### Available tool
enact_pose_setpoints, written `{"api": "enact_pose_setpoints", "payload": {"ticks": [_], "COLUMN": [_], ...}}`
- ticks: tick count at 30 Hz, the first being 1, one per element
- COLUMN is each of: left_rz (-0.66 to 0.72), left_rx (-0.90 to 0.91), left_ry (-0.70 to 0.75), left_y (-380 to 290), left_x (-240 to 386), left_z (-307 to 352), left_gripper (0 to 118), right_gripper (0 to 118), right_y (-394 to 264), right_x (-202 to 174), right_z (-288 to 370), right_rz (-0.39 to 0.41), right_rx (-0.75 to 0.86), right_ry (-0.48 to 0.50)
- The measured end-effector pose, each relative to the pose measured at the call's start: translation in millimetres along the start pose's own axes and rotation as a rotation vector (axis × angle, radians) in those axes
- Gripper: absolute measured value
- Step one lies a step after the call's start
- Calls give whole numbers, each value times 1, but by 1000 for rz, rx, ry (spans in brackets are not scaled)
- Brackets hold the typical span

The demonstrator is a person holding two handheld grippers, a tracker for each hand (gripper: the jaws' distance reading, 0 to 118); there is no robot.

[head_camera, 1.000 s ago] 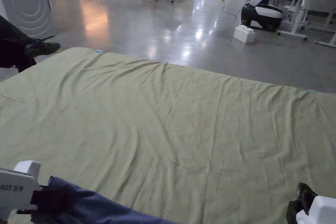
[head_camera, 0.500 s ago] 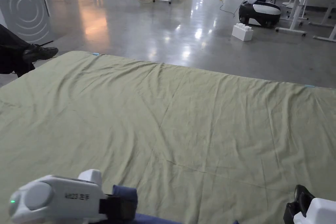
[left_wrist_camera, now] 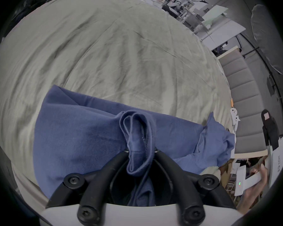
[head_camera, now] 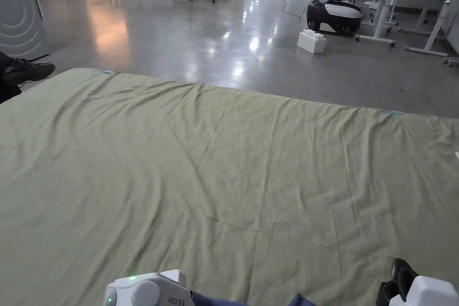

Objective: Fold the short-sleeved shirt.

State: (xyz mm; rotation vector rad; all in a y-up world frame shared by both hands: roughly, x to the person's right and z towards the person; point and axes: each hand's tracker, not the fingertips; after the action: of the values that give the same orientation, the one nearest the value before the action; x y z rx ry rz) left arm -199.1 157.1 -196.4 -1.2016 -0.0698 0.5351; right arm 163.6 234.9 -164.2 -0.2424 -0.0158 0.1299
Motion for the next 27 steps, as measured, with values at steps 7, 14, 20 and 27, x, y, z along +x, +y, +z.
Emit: {"api": "enact_pose_setpoints", "payload": {"ticks": [7,14,20,27], "left_rz": [-22,-38,-78,-147], "left_rx": [28,185,107,-11], "left_ry": [-108,-94,-43,-52], "left_y": [11,24,14,-14], "left_x": [-1,-14,-9,18], "left_z": [41,98,67,13], "left_gripper": [64,62,20,17], "right_gripper": [0,0,0,1], "right_y": [1,1,-4,-9], "right_x": [0,0,-2,-2], "right_z": [1,1,-1,-2], "right_rz": [6,9,2,3], "right_rx": [0,-6,-23,-37], "right_ry": [1,0,5,9]}}
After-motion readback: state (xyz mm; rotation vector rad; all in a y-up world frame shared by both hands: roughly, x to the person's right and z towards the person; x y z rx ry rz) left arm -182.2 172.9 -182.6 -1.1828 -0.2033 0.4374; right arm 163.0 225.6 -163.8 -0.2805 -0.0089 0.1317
